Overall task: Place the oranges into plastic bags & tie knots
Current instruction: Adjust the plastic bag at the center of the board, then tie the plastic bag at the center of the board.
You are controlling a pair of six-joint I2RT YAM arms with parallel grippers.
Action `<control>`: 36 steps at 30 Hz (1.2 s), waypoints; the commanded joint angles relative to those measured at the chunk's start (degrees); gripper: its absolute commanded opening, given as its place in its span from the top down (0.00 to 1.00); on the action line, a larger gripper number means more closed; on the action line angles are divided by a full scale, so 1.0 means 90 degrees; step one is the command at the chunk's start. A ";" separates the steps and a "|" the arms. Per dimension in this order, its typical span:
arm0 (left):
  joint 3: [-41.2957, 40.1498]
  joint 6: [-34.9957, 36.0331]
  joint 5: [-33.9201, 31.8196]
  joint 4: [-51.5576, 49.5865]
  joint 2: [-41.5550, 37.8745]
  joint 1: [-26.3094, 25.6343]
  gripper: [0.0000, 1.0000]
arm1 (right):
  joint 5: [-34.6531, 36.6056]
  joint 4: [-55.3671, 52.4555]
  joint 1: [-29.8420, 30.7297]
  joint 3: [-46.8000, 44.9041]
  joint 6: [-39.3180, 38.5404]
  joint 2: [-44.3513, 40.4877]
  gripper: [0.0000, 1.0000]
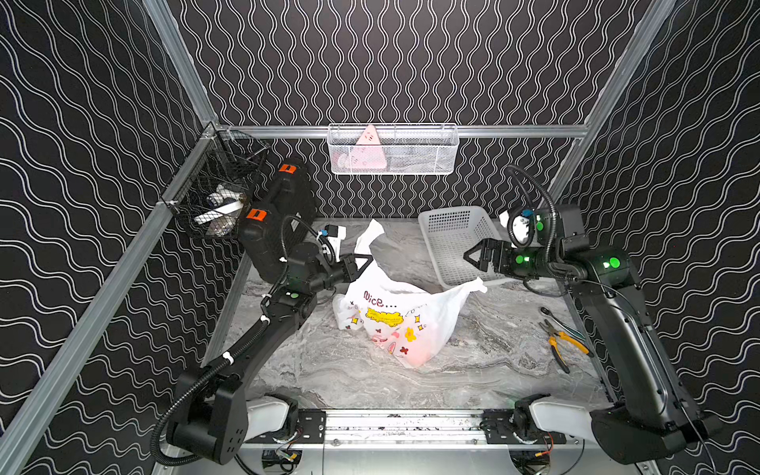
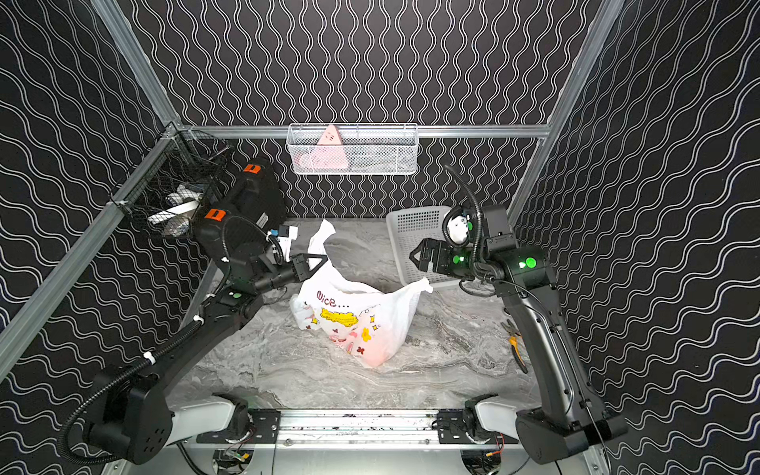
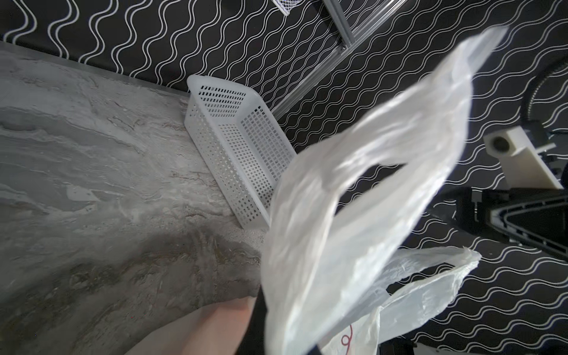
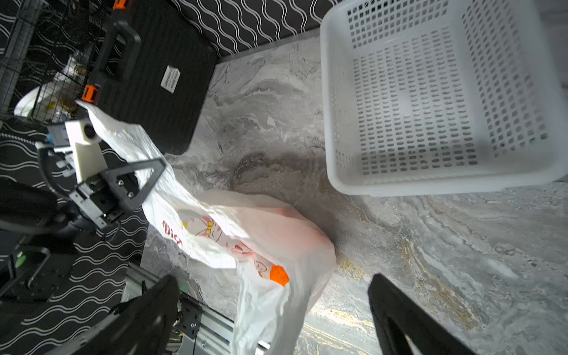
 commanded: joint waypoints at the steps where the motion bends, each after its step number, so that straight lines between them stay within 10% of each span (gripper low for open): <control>1: 0.0171 0.0132 -0.0309 -0.0324 0.0060 -0.0007 1.00 | -0.0404 0.0555 -0.0003 -0.0460 0.0020 -0.0290 0.00; 14: 0.0363 0.0175 -0.0278 -0.0640 0.0163 -0.0009 1.00 | 0.0171 0.1676 0.0728 -0.1901 0.0715 -0.0847 0.03; 19: 0.0376 0.0210 -0.0290 -0.0699 0.0190 -0.0009 1.00 | 0.0778 0.1662 0.1364 -0.1765 0.0729 -0.0462 0.23; 29: 0.0537 0.0451 -0.0480 -0.1360 -0.0024 -0.0009 1.00 | 0.1516 0.0940 0.1413 -0.0595 -0.0006 0.0364 1.00; 36: 0.1110 0.0679 -0.0639 -0.2772 -0.0421 -0.0180 1.00 | 0.1041 0.0050 0.1423 0.0762 -0.0511 0.1002 1.00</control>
